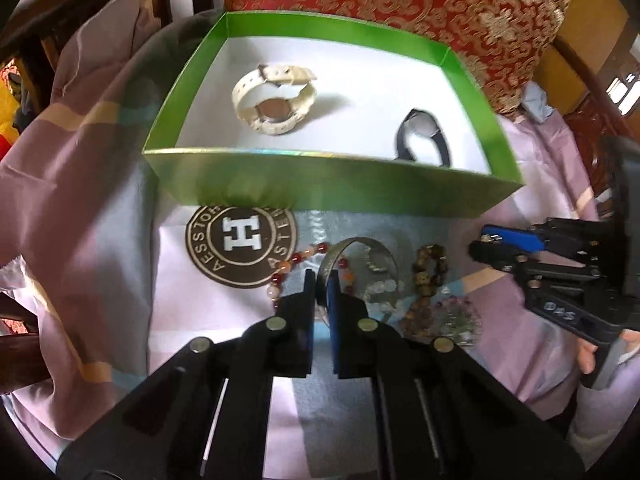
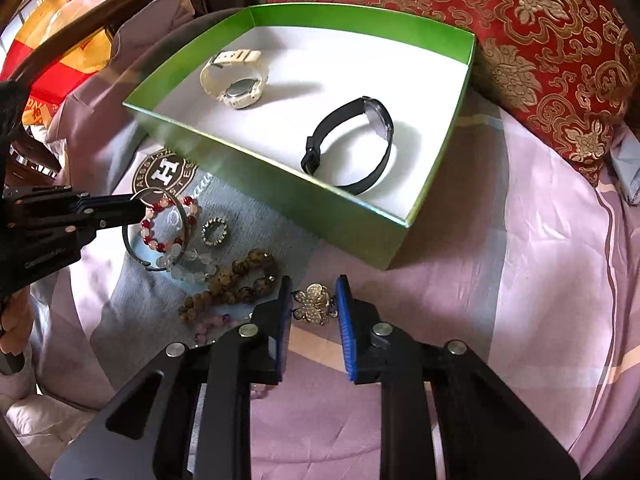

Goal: Organize jewelry

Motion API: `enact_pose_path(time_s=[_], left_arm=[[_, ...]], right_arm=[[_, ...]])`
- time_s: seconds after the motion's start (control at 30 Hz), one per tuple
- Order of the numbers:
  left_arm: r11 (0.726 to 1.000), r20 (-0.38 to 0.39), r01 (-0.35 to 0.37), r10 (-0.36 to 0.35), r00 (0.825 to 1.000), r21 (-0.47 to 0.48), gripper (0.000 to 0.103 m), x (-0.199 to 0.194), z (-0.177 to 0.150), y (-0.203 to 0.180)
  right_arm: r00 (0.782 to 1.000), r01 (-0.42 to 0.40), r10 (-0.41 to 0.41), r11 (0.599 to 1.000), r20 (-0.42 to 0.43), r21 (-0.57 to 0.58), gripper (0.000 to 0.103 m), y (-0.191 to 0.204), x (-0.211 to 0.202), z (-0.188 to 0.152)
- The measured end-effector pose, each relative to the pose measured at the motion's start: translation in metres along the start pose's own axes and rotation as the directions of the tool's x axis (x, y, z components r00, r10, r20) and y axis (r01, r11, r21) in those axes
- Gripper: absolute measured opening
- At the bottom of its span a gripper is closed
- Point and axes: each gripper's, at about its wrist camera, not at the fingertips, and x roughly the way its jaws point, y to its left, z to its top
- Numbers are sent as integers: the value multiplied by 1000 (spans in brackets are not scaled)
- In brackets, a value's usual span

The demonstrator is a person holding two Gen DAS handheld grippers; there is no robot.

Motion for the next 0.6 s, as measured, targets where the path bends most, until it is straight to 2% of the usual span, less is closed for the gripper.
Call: enact_pose_path(time_s=[0.13, 0.4, 0.47, 0.53, 0.6], left_arm=[[1000, 33, 18, -18, 999, 4, 6, -14, 2, -1], [1000, 5, 21, -21, 1000, 2, 6, -6, 1, -5], [1000, 9, 22, -22, 1000, 2, 6, -6, 2, -8], [1000, 13, 26, -26, 1000, 4, 6, -7, 3, -9], [999, 16, 42, -42, 999, 8, 7, -9, 5, -13]], right_arm=[[1000, -1, 1, 1000, -1, 10, 22, 0, 0, -1], [999, -11, 10, 1000, -37, -27, 23, 10, 12, -4], [999, -49, 49, 998, -7, -47, 37, 17, 6, -5], [993, -115, 117, 989, 14, -92, 46, 30, -1, -7], [987, -157, 161, 978, 13, -139, 47, 44, -2, -10]])
